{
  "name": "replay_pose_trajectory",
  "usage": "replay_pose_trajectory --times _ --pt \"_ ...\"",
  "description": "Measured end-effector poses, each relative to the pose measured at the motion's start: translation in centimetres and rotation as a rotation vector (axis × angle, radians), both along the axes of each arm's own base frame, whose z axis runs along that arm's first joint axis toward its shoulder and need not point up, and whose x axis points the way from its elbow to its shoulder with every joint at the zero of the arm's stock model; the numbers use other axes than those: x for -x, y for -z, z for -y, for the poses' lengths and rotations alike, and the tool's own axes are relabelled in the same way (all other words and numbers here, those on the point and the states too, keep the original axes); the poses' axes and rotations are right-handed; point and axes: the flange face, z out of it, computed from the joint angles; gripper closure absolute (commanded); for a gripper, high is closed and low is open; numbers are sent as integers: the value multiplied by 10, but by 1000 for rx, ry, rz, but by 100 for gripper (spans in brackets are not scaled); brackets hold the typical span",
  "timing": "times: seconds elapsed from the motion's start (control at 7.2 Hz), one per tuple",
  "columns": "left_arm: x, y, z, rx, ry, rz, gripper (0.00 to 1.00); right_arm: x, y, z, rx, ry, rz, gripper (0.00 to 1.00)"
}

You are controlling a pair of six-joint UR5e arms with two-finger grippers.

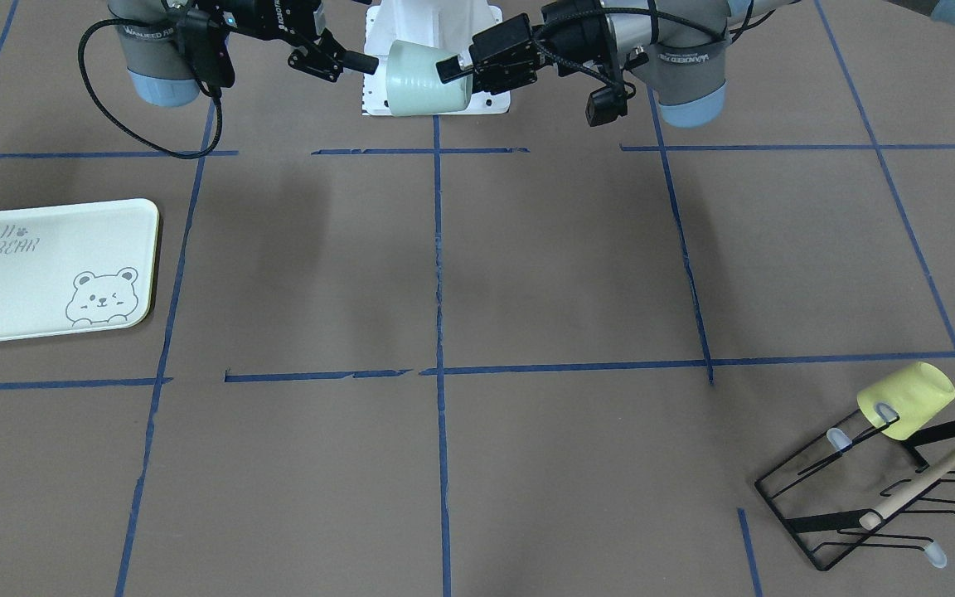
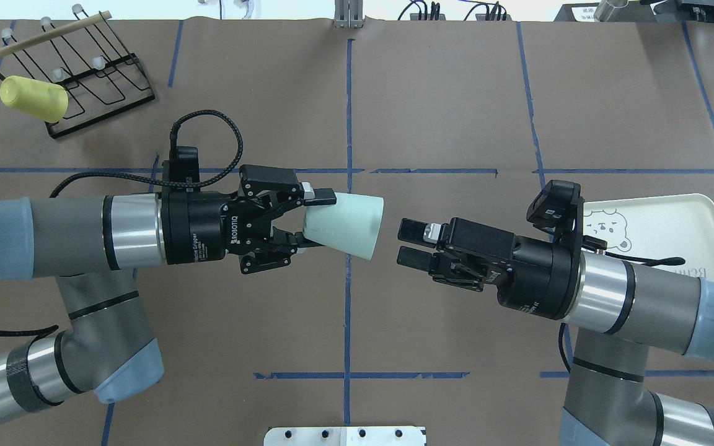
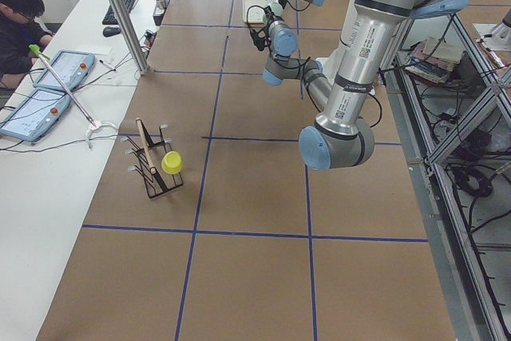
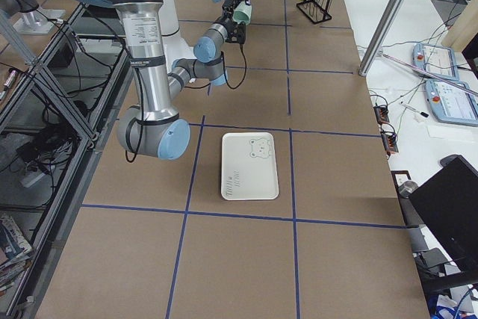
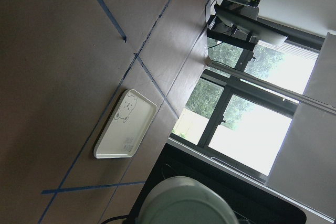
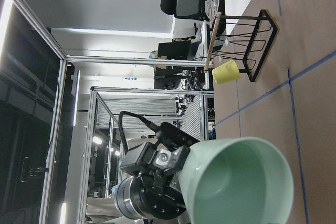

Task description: Left arm grabs green cup and hands to right arm on tray

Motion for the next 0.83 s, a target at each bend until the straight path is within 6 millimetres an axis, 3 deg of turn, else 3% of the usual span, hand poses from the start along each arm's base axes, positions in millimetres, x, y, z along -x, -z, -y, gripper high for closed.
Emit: replay_pose_trajectory --times 0.56,0.69,0.83 --pt "-11 5 -7 -4 -21 -4 84 10 18 5 10 -5 -8 5" --pt "-11 5 -8 -4 -23 -6 84 11 19 5 12 -5 -10 19" --pt "-11 6 -10 -5 -26 -8 84 11 19 6 14 -5 -12 42"
